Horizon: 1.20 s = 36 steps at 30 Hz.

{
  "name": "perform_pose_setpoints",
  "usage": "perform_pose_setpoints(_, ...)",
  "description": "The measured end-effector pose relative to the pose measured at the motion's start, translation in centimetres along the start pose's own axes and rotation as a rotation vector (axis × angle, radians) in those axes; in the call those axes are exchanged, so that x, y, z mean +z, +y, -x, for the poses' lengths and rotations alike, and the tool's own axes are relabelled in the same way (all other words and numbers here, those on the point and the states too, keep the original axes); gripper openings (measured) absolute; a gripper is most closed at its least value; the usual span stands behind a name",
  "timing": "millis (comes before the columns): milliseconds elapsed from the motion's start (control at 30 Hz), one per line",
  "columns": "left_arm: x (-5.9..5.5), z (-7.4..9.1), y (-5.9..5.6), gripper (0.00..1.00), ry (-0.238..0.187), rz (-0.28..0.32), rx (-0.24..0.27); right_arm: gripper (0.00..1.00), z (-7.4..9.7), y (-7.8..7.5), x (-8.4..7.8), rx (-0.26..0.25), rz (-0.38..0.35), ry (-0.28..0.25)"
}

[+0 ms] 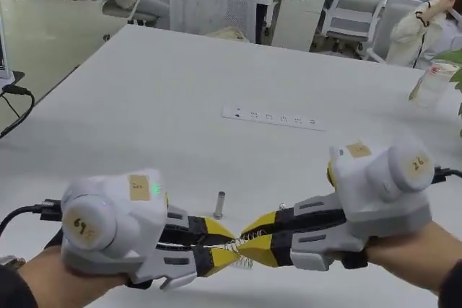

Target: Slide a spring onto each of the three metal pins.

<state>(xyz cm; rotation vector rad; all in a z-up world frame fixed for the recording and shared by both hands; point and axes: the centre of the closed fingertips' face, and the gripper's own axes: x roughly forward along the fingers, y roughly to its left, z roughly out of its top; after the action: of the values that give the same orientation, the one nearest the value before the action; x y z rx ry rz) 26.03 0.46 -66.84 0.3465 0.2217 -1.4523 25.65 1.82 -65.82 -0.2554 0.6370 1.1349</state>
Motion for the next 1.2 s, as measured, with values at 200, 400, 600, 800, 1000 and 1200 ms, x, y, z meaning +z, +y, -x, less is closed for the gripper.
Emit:
perform_pose_setpoints(200,0.2,-0.2,0.0,0.02,-0.008,-0.003,-0.009,0.08,0.1,0.0,0.1,0.006,0.054,0.127)
perform_pose_setpoints(400,0.4,-0.5,0.0,0.02,-0.011,-0.014,-0.012,0.08,0.1,-0.3,0.0,0.022,0.076,0.226)
perform_pose_setpoints(600,0.3,-0.9,-0.2,0.02,-0.008,-0.020,-0.027,0.08,0.3,-0.2,-0.5,0.049,0.122,0.335)
perform_pose_setpoints(800,0.4,-1.3,-0.5,0.02,-0.007,-0.025,-0.041,0.08,0.5,-0.1,-0.8,0.068,0.159,0.421)
perform_pose_setpoints(1000,0.7,-1.7,-0.4,0.02,-0.014,-0.023,-0.039,0.08,0.8,-0.4,-0.7,0.070,0.192,0.480)
perform_pose_setpoints(1200,1.0,-1.9,0.0,0.02,-0.028,-0.025,-0.029,0.08,1.0,-1.0,-0.6,0.070,0.191,0.507)
